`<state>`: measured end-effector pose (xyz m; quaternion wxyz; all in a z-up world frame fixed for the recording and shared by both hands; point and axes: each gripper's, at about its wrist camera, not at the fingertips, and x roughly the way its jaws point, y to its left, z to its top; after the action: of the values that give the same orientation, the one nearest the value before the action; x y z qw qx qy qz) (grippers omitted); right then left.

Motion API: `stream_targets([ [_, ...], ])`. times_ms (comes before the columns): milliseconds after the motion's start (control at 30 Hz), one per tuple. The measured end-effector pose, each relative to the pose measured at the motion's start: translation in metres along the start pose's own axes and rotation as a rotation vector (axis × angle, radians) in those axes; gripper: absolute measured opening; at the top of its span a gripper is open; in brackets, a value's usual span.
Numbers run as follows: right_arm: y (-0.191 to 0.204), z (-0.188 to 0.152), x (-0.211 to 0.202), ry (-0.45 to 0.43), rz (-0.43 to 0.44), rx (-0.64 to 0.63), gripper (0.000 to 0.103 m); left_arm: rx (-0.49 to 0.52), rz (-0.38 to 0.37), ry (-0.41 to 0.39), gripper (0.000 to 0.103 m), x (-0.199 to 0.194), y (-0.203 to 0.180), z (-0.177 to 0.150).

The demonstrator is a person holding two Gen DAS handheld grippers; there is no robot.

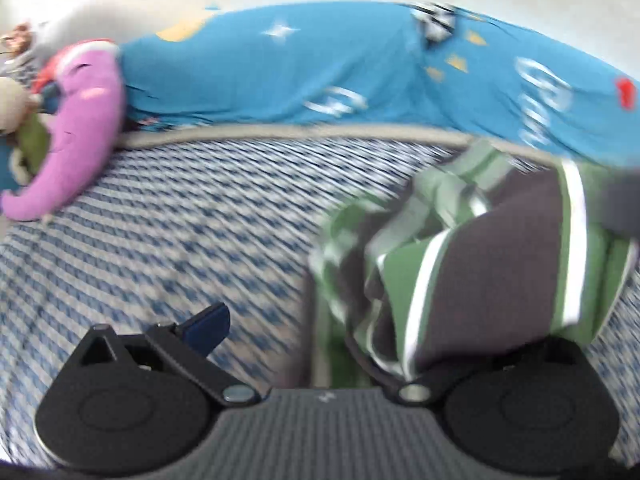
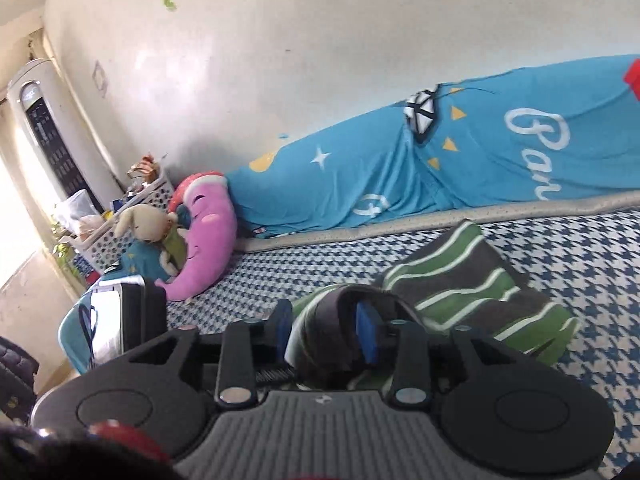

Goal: Fold clothes

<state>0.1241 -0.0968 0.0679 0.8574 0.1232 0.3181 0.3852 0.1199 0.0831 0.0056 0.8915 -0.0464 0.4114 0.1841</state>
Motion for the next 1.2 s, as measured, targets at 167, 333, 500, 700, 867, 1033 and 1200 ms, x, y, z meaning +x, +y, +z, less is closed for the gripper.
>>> stream_targets([
  [167,-0.027,-0.001,-0.001,0.015,-0.177,0.046,0.042,-0.080,0.059,0.005,0.103,0.018,0.045,0.013],
  [333,-0.062,-0.007,0.007,0.051,-0.327,0.136,0.055,-0.069,0.084,0.010,0.103,0.029,0.055,0.017],
  [500,-0.087,-0.012,0.018,0.078,-0.362,0.239,0.062,-0.055,0.059,0.022,0.103,0.027,0.051,0.015],
  [700,-0.098,-0.019,0.041,0.116,-0.357,0.310,0.064,-0.012,0.022,0.018,0.103,0.025,0.048,0.016],
  [867,-0.091,-0.019,0.052,0.102,-0.338,0.284,0.032,0.011,-0.001,0.028,0.103,0.025,0.046,0.014],
  [1033,-0.070,-0.010,0.052,0.027,-0.330,0.237,0.011,0.026,-0.004,0.016,0.103,0.022,0.045,0.014],
  [1200,-0.045,0.004,0.047,-0.084,-0.306,0.198,0.009,0.019,0.073,-0.023,0.103,0.019,0.047,0.022],
])
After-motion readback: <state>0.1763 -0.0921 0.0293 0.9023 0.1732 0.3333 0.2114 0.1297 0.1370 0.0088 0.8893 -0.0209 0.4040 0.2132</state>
